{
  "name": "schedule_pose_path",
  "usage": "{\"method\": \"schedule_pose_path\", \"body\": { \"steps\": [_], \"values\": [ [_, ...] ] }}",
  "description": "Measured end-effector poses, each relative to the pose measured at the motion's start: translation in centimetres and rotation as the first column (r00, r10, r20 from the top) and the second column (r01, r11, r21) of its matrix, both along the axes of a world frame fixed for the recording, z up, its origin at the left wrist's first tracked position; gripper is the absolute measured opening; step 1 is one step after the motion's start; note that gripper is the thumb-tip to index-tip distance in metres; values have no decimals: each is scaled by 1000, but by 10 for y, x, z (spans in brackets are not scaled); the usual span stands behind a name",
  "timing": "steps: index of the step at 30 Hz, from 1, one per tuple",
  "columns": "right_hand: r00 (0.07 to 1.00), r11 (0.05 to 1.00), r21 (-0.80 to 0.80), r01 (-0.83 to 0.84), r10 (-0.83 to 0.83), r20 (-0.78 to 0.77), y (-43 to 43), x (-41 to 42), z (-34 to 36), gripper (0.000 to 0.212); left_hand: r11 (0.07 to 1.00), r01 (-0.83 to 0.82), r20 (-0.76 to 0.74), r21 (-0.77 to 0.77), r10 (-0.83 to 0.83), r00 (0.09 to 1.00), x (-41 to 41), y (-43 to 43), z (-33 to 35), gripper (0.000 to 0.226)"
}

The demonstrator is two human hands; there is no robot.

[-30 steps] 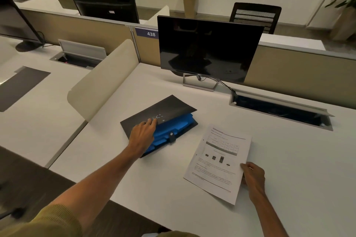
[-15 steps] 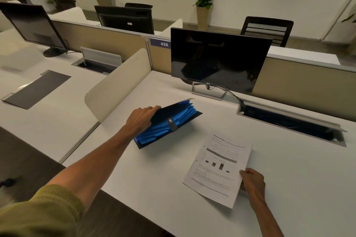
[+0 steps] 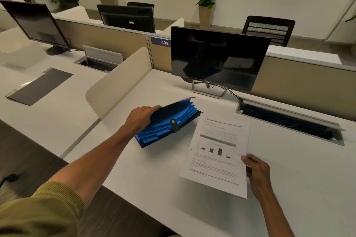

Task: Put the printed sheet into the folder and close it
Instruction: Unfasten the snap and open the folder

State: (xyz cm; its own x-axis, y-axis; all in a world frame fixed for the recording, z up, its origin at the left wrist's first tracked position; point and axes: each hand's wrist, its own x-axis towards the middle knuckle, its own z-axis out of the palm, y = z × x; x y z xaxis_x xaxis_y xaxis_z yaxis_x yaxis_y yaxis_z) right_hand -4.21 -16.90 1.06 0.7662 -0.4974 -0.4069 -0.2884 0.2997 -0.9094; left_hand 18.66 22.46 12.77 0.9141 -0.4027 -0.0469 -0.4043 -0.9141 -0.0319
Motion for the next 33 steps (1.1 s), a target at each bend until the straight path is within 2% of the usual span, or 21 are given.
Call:
{"method": "schedule_pose_path", "body": {
  "steps": [3,5,12,20,29,33],
  "values": [
    [998,997,62,-36,32,57,6,17,17,6,1000,0,-6,0,0,1000,-1,-3,1,55],
    [995,993,92,-78,72,67,12,31,26,13,1000,-2,-2,-7,2,1000,-3,-4,1,54],
    [984,980,89,-177,174,38,49,68,46,14,1000,-3,8,21,3,1000,-8,-9,-2,57],
    [998,994,90,-63,64,0,84,92,50,8,1000,11,-21,17,-11,1000,-12,-13,-9,54],
    [990,990,62,125,-120,-76,128,93,40,29,997,77,-65,11,-76,995,-26,-19,-24,50],
    [984,988,29,154,-151,-94,145,95,34,28,994,107,-90,-4,-107,990,-34,-26,-33,52]
  ]
}}
